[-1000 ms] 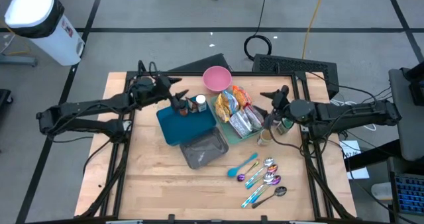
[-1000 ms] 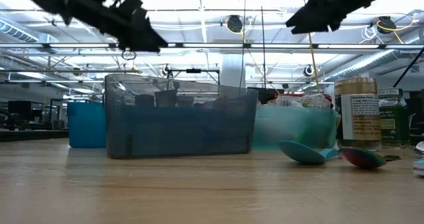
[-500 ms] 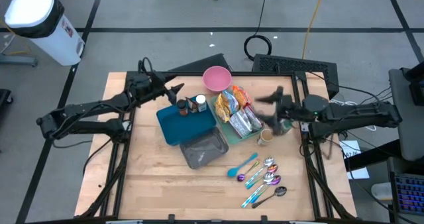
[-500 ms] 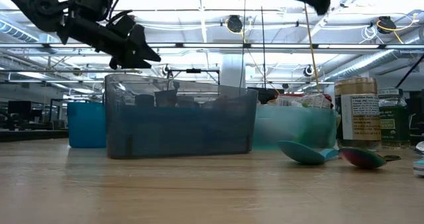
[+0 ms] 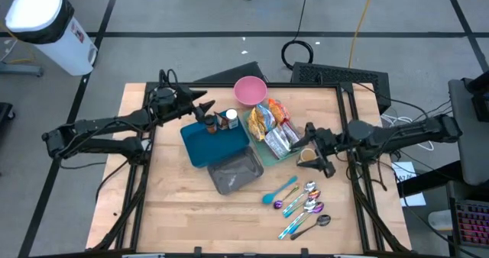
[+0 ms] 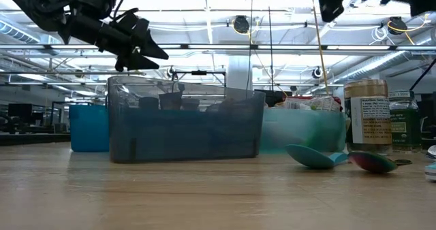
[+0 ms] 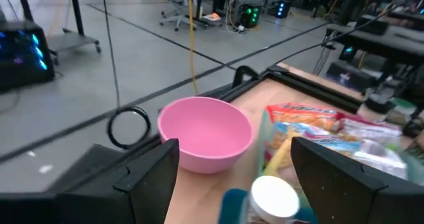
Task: Pick & Place Food Item
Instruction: Put the gold seasoning bottle into the blue bin
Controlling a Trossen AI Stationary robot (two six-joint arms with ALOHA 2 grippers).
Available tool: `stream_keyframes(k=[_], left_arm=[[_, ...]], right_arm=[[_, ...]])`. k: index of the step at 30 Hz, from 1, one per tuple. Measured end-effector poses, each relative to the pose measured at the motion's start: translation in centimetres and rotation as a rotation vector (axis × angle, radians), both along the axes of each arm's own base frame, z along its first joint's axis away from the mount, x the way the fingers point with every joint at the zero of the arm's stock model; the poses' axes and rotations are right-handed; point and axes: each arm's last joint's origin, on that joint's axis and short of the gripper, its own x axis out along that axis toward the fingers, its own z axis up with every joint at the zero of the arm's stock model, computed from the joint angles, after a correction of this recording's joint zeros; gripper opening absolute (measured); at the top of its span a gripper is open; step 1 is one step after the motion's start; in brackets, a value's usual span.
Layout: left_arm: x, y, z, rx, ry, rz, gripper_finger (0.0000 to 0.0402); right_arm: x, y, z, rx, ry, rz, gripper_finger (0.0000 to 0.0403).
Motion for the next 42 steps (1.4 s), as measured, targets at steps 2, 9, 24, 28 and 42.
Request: stream_keyframes(k=[2, 9, 24, 28, 42], left_arm=[[0.1, -0.2, 0.0, -0.037, -0.023, -0.002, 0.0292], [0.3, -0.6, 0.0, -0.074, -0.045, -0.015, 0.0292], [0.3, -0.6, 0.0, -0.071, -0.046, -0.013, 0.0292], [0.3, -0.6, 0.0, -0.071, -0.046, -0.013, 0.0292], [0.3, -0.6, 0.0, -0.071, -0.046, -0.011, 0.0292]], right_arm=[[0.1, 0.2, -1.2, -0.011, 0.01, -0.01, 0.0284], [-1.8, 2.7, -2.5, -0.143, 0.29, -0.154, 0.0279], [-6.9, 8.9, -7.5, -0.07, 0.742, -0.193, 0.0279], [-7.0, 8.2, -8.8, -0.073, 0.795, -0.372, 0.0279], [-6.4, 6.2, -13.8, -0.013, 0.88, -0.624, 0.0279]])
